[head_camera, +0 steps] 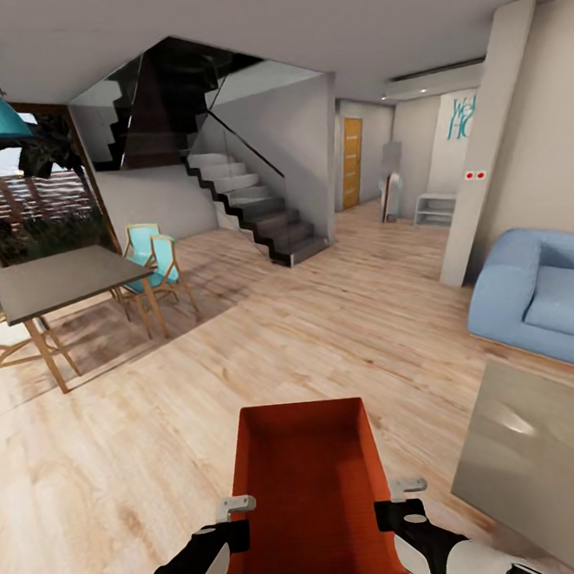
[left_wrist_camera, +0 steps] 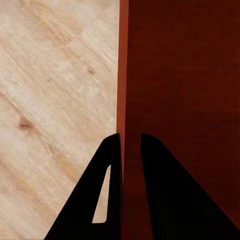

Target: Move the two storage containers from the living room to the garage. In the garage, place one container on the floor and stack the other container on top of it (either order is fine).

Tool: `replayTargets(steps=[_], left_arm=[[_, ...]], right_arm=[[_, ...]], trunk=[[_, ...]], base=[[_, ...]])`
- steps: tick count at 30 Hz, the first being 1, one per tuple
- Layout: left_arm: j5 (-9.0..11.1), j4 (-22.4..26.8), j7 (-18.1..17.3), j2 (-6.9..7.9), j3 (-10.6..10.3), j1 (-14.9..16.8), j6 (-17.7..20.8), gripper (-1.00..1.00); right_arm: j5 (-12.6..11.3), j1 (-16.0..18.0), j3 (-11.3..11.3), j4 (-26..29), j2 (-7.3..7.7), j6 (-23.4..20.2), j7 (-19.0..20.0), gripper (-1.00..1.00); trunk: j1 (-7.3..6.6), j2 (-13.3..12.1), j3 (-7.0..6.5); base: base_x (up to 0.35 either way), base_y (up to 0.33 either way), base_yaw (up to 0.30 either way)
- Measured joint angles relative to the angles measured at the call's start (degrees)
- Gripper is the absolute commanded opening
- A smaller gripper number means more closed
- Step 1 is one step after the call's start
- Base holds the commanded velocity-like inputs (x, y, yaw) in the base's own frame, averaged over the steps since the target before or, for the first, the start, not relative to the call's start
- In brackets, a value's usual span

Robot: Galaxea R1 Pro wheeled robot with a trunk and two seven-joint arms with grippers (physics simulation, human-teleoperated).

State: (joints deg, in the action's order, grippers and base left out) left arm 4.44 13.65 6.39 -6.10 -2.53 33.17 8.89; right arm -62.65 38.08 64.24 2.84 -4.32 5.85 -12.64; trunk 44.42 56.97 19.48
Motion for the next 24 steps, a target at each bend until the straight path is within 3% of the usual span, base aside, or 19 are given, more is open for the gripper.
replayTargets(steps=[24], left_arm=[[-0.04, -0.04, -0.01, 0.0, 0.03, 0.0, -0.17, -1.0]], right_arm=[[-0.05, 0.0, 0.08, 0.0, 0.0, 0.13, -0.02, -1.0]], trunk=[[0.0, 0.0, 0.0]], base=[[0.321, 0.0, 0.0]])
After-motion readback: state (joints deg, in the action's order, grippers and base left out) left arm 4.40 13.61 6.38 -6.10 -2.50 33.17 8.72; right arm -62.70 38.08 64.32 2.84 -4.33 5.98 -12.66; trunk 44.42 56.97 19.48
